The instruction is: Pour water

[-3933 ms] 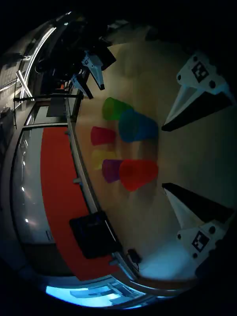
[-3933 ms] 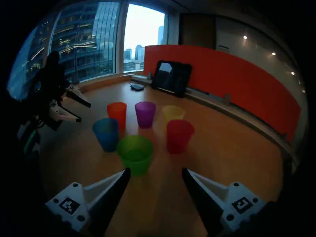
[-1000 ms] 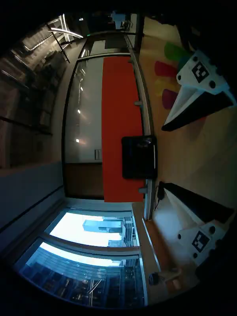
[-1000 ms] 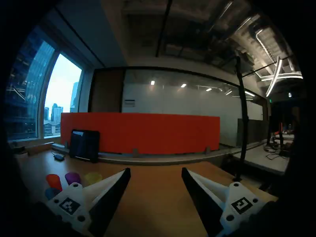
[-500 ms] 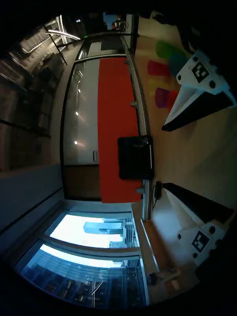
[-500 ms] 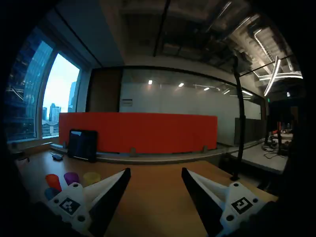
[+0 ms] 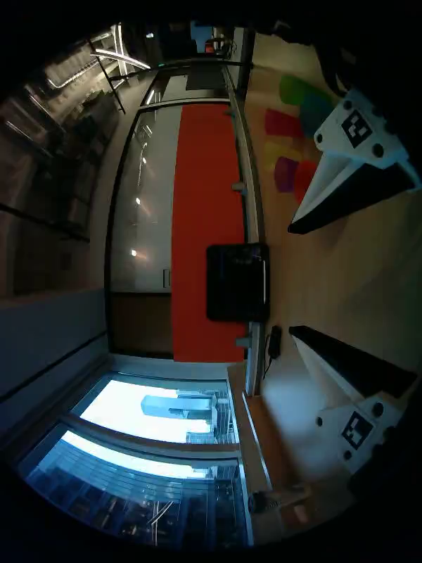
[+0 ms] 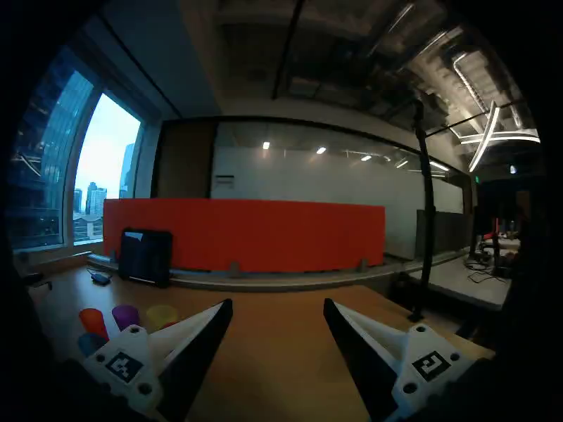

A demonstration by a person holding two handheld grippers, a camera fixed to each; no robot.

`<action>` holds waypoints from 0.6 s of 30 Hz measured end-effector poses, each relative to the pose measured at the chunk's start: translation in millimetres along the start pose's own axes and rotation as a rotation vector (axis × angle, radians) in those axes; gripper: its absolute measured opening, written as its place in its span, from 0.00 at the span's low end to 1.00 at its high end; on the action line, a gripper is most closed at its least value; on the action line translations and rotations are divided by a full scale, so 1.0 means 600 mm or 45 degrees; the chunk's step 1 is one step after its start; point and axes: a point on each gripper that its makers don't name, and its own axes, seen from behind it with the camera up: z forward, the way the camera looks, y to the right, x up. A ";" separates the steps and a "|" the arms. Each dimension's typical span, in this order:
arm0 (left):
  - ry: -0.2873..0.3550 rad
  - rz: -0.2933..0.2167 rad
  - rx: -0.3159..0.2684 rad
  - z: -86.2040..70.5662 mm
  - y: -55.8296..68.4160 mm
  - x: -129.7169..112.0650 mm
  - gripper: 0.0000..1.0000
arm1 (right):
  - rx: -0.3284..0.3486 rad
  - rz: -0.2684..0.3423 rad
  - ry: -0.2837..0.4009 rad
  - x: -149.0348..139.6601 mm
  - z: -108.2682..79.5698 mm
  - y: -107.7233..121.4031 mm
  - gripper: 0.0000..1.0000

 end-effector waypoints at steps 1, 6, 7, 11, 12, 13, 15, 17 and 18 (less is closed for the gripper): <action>-0.003 0.001 0.001 0.001 0.000 -0.001 0.97 | 0.000 0.002 -0.001 0.000 0.000 0.000 1.00; -0.025 0.003 -0.004 0.005 0.002 -0.010 0.97 | -0.003 0.004 -0.002 0.000 -0.001 0.001 1.00; -0.029 0.003 -0.003 0.005 0.002 -0.010 0.97 | -0.004 0.003 -0.002 0.000 -0.001 0.001 1.00; -0.034 0.003 -0.001 0.007 0.001 -0.012 0.97 | -0.007 0.000 -0.002 0.001 -0.003 0.002 1.00; -0.034 0.003 -0.002 0.007 0.001 -0.011 0.97 | -0.007 0.001 -0.002 0.001 -0.003 0.003 1.00; -0.035 0.003 -0.002 0.007 0.001 -0.011 0.97 | -0.007 0.002 -0.002 0.001 -0.003 0.004 1.00; -0.035 0.003 -0.004 0.008 0.002 -0.011 0.97 | -0.006 0.005 -0.001 0.000 -0.002 0.004 1.00; -0.035 0.003 -0.005 0.008 0.002 -0.010 0.97 | -0.005 0.007 -0.002 0.001 -0.002 0.005 1.00; -0.035 0.003 -0.006 0.008 0.002 -0.010 0.97 | -0.005 0.008 -0.001 0.000 -0.002 0.005 1.00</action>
